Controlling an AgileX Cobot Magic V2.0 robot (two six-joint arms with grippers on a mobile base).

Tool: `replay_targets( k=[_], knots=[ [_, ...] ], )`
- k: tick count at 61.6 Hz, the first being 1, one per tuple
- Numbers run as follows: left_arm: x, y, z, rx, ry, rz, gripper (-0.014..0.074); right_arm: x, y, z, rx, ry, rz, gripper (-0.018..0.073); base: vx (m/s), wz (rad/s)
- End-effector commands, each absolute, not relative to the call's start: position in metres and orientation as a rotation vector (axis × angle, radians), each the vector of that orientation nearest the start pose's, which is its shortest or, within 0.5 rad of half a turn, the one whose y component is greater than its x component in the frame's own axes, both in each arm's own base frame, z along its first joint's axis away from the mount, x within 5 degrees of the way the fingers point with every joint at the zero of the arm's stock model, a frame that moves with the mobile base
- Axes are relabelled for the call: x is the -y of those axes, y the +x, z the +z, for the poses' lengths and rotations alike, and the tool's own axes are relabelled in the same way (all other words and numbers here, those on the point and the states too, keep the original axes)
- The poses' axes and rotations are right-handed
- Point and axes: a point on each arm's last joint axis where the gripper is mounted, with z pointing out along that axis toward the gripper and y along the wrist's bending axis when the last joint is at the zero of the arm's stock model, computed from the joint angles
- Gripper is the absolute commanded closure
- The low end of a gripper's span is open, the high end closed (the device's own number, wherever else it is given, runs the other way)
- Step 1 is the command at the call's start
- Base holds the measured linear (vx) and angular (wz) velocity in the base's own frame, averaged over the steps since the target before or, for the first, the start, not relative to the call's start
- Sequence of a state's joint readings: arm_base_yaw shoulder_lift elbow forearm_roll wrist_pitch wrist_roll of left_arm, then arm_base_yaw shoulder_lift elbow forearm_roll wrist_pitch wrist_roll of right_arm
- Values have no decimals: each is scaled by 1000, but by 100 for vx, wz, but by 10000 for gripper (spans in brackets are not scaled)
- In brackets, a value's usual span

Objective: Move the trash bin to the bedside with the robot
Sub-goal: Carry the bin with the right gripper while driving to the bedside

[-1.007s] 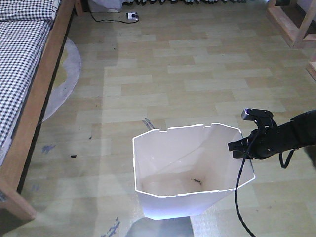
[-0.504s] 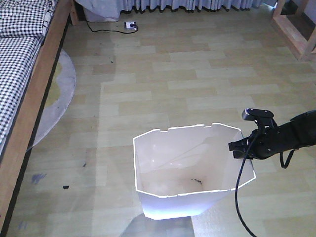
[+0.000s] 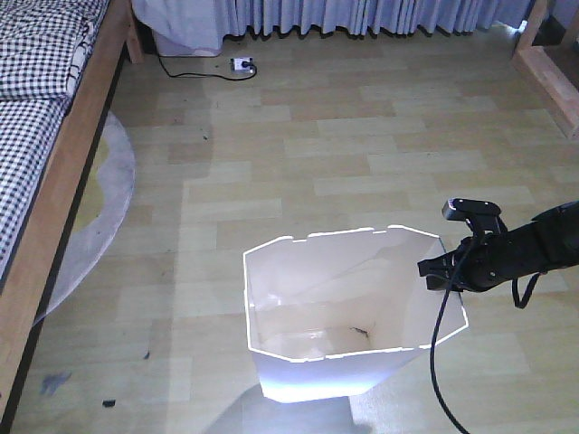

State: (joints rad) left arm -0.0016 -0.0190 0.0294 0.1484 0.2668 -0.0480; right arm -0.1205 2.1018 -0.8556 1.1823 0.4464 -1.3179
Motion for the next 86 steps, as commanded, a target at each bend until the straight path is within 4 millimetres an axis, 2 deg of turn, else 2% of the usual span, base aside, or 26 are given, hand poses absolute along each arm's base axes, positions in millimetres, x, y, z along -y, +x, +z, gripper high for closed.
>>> replay_targets(
  k=[1, 86],
  knots=[
    [-2, 56, 178, -1704, 61, 85, 602, -8, 326, 75, -2698, -88, 726, 564, 36, -4],
    [-2, 56, 178, -1704, 61, 85, 602, -8, 326, 75, -2698, -89, 730, 564, 38, 2]
  ],
)
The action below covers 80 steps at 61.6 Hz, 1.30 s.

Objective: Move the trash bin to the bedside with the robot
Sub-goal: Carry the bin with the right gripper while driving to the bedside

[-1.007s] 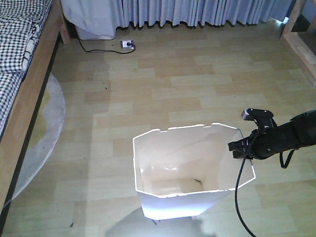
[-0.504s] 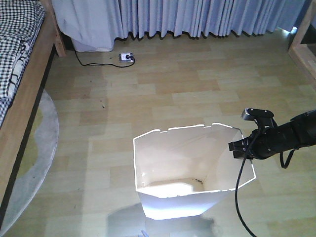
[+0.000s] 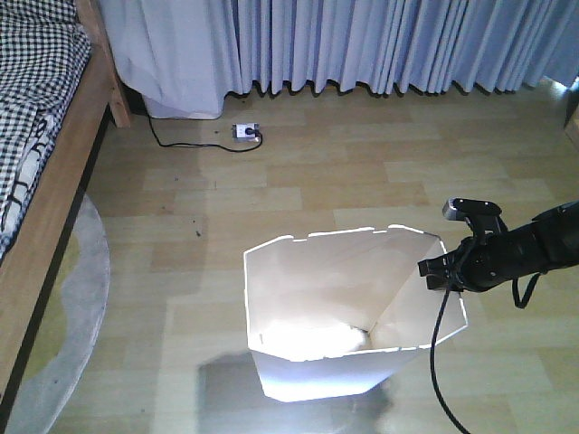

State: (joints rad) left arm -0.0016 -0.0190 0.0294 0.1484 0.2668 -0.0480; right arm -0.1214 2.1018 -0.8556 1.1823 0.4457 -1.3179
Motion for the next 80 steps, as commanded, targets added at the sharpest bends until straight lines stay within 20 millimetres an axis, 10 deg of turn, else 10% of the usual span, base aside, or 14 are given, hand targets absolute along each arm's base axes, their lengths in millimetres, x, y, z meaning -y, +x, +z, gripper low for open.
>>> replay_targets(
  k=[1, 80],
  knots=[
    [-2, 56, 178, -1704, 61, 85, 602, -8, 326, 75, -2698, -89, 730, 564, 36, 6],
    [-2, 56, 178, -1704, 61, 85, 602, -8, 326, 75, -2698, -88, 726, 564, 32, 8]
  ],
)
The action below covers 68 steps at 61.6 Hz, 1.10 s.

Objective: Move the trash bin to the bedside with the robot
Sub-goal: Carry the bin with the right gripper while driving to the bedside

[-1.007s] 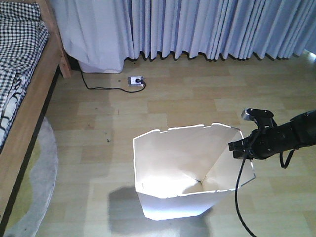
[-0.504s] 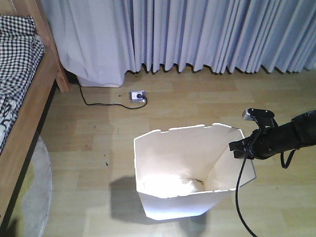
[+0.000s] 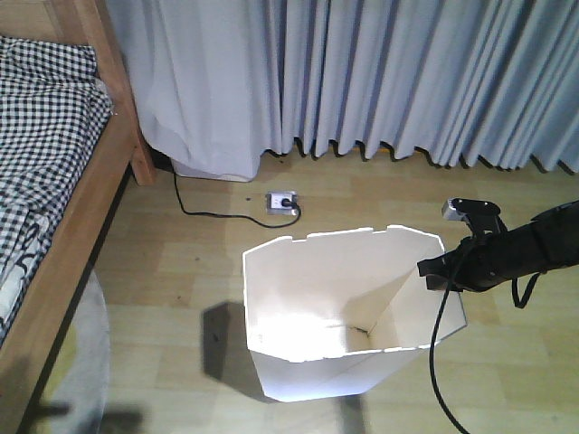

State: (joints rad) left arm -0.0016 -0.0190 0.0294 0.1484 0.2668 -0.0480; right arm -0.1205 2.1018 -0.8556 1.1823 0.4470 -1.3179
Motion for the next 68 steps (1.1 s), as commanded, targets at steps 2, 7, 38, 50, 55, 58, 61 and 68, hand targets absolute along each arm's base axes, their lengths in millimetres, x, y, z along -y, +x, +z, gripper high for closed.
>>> replay_targets(
  k=[2, 7, 38, 50, 55, 58, 61, 68],
  knots=[
    [-2, 56, 178, -1704, 61, 85, 602, -8, 326, 75, -2698, -88, 726, 564, 27, 13],
    [-2, 56, 178, -1704, 61, 85, 602, -8, 326, 75, -2698, -88, 726, 564, 26, 9],
    [-2, 56, 178, -1704, 61, 85, 602, -8, 326, 75, -2698, -89, 728, 564, 25, -4],
    [-2, 56, 178, -1704, 61, 85, 602, -8, 326, 75, -2698, -89, 730, 564, 23, -5],
    [-2, 56, 178, -1704, 61, 85, 602, -8, 326, 75, -2698, -89, 730, 564, 21, -5],
    [-2, 56, 178, -1704, 61, 85, 602, -8, 326, 75, -2698, -89, 730, 564, 20, -4],
    [-2, 56, 178, -1704, 61, 85, 602, -8, 326, 75, -2698, -89, 730, 564, 19, -3],
    [-2, 56, 178, -1704, 61, 85, 602, -8, 326, 75, -2698, -89, 730, 564, 18, -2]
  ],
)
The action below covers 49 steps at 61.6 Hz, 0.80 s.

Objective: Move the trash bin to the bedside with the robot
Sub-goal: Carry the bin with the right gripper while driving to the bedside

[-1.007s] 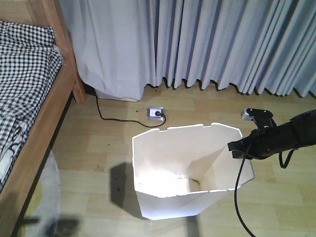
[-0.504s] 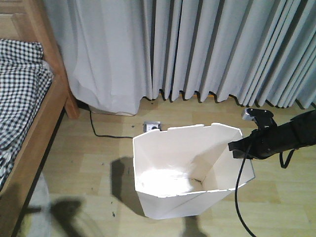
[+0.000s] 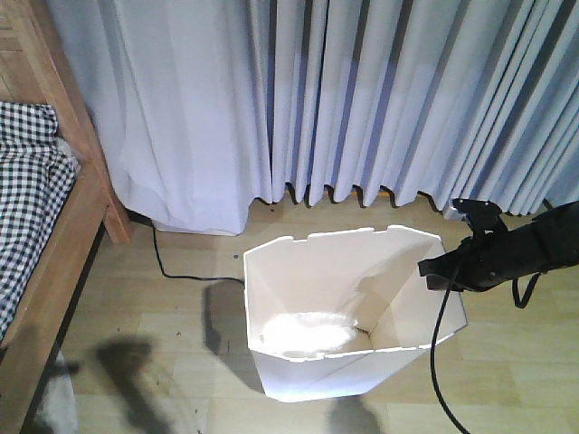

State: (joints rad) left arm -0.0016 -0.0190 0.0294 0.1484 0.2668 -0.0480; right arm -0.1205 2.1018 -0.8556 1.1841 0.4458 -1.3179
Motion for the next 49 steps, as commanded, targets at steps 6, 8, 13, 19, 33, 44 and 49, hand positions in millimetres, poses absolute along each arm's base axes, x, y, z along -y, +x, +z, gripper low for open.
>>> replay_targets(
  k=[6, 8, 13, 19, 33, 44, 49],
  knots=[
    [-2, 56, 178, -1704, 61, 85, 602, -8, 326, 75, -2698, -89, 730, 564, 15, 1],
    [-2, 56, 178, -1704, 61, 85, 602, -8, 326, 75, -2698, -89, 730, 564, 14, 2],
    [-2, 56, 178, -1704, 61, 85, 602, -8, 326, 75, -2698, -89, 730, 564, 13, 3],
    [-2, 56, 178, -1704, 61, 85, 602, -8, 326, 75, -2698, -89, 730, 564, 11, 4],
    [-2, 56, 178, -1704, 61, 85, 602, -8, 326, 75, -2698, -89, 730, 564, 8, 4],
    [-2, 56, 178, -1704, 61, 85, 602, -8, 326, 75, -2698, -88, 726, 564, 3, 2],
    [-2, 56, 178, -1704, 61, 85, 602, -8, 326, 75, -2698, -88, 726, 564, 0, 0]
  ],
)
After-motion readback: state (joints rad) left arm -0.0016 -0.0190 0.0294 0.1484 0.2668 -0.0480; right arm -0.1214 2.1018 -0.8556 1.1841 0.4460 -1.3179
